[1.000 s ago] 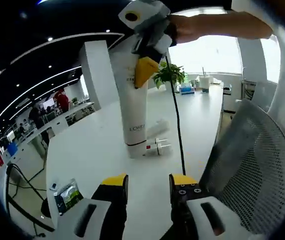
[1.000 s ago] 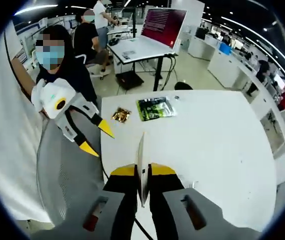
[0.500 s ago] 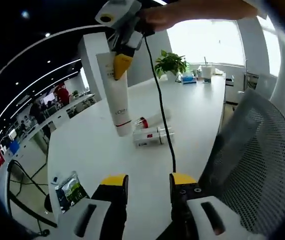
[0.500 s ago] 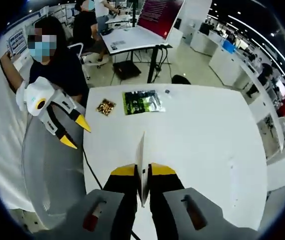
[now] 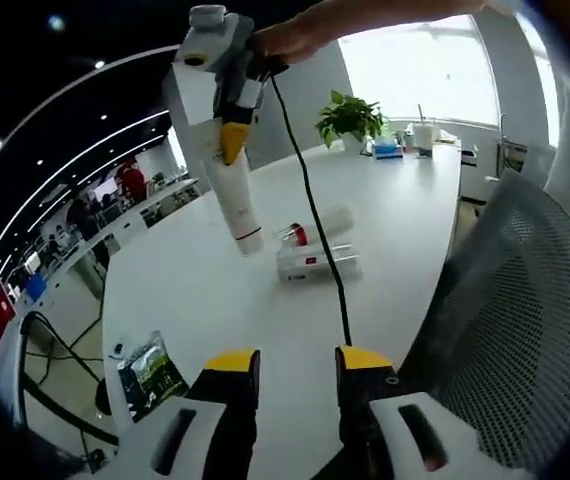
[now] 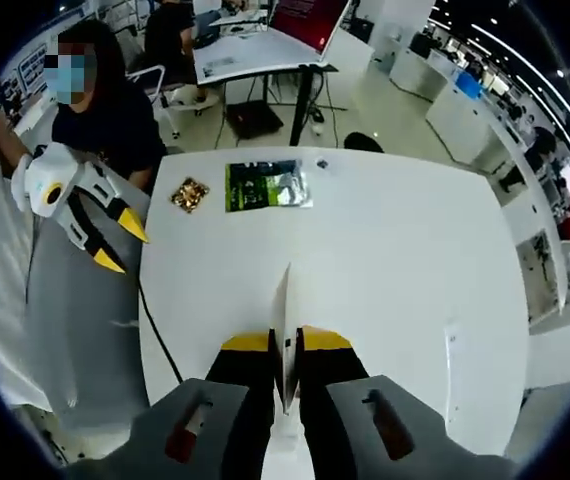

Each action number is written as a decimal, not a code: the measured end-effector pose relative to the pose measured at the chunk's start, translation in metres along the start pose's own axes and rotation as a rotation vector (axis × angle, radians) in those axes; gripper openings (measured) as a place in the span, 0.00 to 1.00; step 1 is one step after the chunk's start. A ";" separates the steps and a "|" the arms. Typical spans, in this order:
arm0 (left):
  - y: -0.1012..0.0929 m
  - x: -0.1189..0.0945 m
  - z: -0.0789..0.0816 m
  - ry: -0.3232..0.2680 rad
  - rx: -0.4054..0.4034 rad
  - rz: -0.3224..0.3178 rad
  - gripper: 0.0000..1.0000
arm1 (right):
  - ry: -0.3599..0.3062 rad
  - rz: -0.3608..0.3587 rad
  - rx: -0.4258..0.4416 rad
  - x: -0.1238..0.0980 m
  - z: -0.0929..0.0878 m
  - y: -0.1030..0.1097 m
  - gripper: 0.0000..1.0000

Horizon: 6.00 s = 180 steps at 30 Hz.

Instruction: Arrange the skincare products in the storage area until every visible bottle or jar stands upright without overlapping.

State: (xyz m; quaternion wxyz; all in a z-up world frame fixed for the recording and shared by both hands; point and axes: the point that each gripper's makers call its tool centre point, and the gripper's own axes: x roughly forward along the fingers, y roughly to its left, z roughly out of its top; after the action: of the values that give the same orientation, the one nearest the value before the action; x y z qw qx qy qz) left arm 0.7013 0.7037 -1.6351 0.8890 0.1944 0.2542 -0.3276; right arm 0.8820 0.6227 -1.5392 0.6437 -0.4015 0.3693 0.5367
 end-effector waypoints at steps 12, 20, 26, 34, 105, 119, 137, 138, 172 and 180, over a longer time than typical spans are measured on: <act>0.007 0.000 -0.007 0.032 0.002 0.032 0.30 | 0.058 -0.010 -0.007 0.013 -0.008 -0.058 0.05; 0.008 0.003 -0.012 0.044 -0.006 0.032 0.29 | 0.099 -0.014 -0.013 0.024 -0.024 -0.082 0.05; 0.007 0.004 -0.015 0.056 -0.010 0.022 0.28 | 0.115 -0.009 -0.001 0.029 -0.034 -0.096 0.05; 0.005 0.006 -0.019 0.072 -0.016 0.010 0.28 | 0.109 -0.013 0.039 0.035 -0.046 -0.108 0.05; 0.008 0.007 -0.039 0.157 -0.056 0.014 0.27 | -0.023 0.099 0.004 0.058 -0.067 -0.149 0.32; 0.000 0.006 -0.031 0.117 -0.016 -0.022 0.22 | -0.207 -0.150 0.398 0.007 -0.119 -0.139 0.63; -0.028 0.007 -0.018 0.089 0.025 -0.141 0.24 | -0.268 -0.203 0.804 -0.003 -0.203 0.009 0.92; -0.031 0.007 -0.017 0.083 0.029 -0.151 0.24 | -0.251 -0.205 0.819 -0.005 -0.209 0.016 0.92; -0.012 0.012 -0.036 0.176 -0.014 -0.072 0.23 | 0.031 -0.052 0.409 0.078 -0.207 -0.013 0.47; -0.008 0.011 -0.039 0.183 -0.018 -0.060 0.22 | 0.034 -0.006 0.362 0.099 -0.192 -0.023 0.35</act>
State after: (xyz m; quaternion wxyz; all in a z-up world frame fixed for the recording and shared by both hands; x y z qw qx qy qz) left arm 0.6899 0.7126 -1.6736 0.8536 0.2080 0.3429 -0.3325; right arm 0.9108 0.4836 -1.7040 0.7008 -0.2892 0.4696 0.4525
